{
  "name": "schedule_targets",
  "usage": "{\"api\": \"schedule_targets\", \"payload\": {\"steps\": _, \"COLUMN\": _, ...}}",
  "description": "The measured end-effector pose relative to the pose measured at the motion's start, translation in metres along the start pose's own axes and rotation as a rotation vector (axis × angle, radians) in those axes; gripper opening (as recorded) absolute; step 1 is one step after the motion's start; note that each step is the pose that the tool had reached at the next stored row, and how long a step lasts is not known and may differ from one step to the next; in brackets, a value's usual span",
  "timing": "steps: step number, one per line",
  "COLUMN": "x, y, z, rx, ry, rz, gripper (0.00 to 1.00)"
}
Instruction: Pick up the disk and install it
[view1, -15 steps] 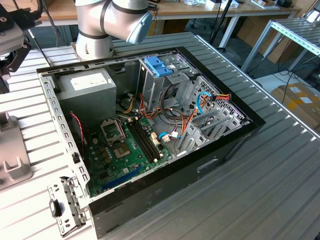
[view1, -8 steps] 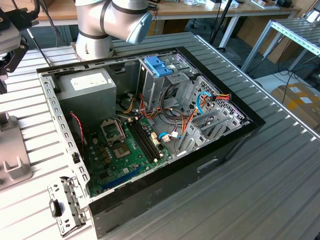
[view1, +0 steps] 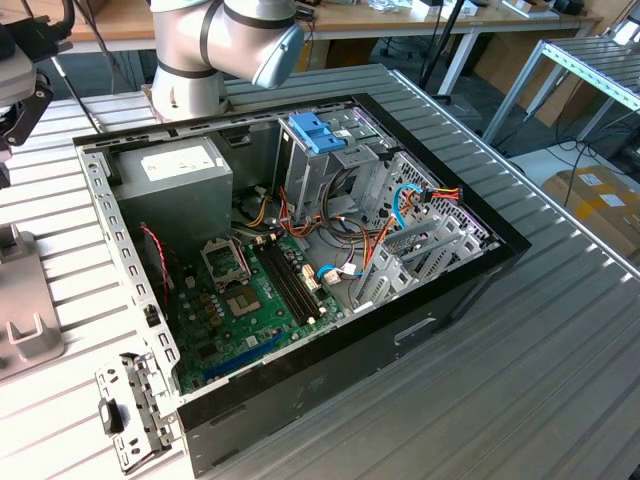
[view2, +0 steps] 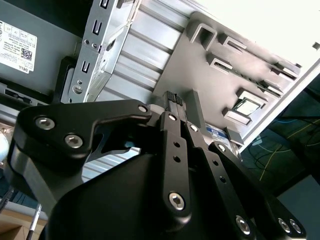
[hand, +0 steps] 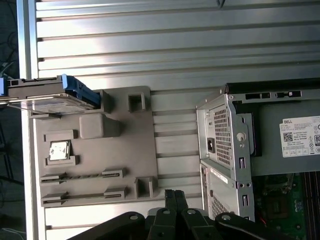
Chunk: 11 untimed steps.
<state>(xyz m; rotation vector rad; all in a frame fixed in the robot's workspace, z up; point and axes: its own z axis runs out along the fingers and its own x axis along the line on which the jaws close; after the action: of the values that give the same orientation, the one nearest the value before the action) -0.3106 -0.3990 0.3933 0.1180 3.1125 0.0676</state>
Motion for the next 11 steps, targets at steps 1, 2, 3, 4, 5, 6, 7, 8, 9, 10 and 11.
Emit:
{"api": "schedule_targets", "payload": {"steps": 1, "x": 0.0006, "y": -0.0001, "z": 0.0, "rx": 0.0, "ry": 0.0, "rz": 0.0, "gripper": 0.11}}
{"api": "schedule_targets", "payload": {"steps": 2, "x": 0.0012, "y": -0.0001, "z": 0.0, "rx": 0.0, "ry": 0.0, "rz": 0.0, "gripper": 0.11}}
{"api": "schedule_targets", "payload": {"steps": 3, "x": 0.0015, "y": -0.0001, "z": 0.0, "rx": 0.0, "ry": 0.0, "rz": 0.0, "gripper": 0.11}}
{"api": "schedule_targets", "payload": {"steps": 4, "x": 0.0019, "y": -0.0002, "z": 0.0, "rx": 0.0, "ry": 0.0, "rz": 0.0, "gripper": 0.11}}
{"api": "schedule_targets", "payload": {"steps": 5, "x": 0.0023, "y": -0.0002, "z": -0.0001, "rx": 0.0, "ry": -0.0001, "rz": 0.0, "gripper": 0.11}}
{"api": "schedule_targets", "payload": {"steps": 6, "x": 0.0026, "y": -0.0002, "z": -0.0001, "rx": -0.0001, "ry": -0.0001, "rz": 0.0, "gripper": 0.11}}
{"api": "schedule_targets", "payload": {"steps": 7, "x": 0.003, "y": -0.0002, "z": -0.0001, "rx": 0.0, "ry": -0.0001, "rz": 0.0, "gripper": 0.11}}
{"api": "schedule_targets", "payload": {"steps": 8, "x": 0.0034, "y": -0.0002, "z": -0.0001, "rx": 0.0, "ry": 0.0, "rz": 0.0, "gripper": 0.11}}
{"api": "schedule_targets", "payload": {"steps": 9, "x": 0.0037, "y": -0.0003, "z": -0.0001, "rx": 0.0, "ry": 0.0, "rz": 0.0, "gripper": 0.11}}
{"api": "schedule_targets", "payload": {"steps": 10, "x": 0.0043, "y": -0.0003, "z": -0.0001, "rx": 0.0, "ry": 0.0, "rz": 0.0, "gripper": 0.11}}
{"api": "schedule_targets", "payload": {"steps": 11, "x": 0.0049, "y": -0.0004, "z": -0.0001, "rx": 0.0, "ry": -0.0001, "rz": 0.0, "gripper": 0.11}}
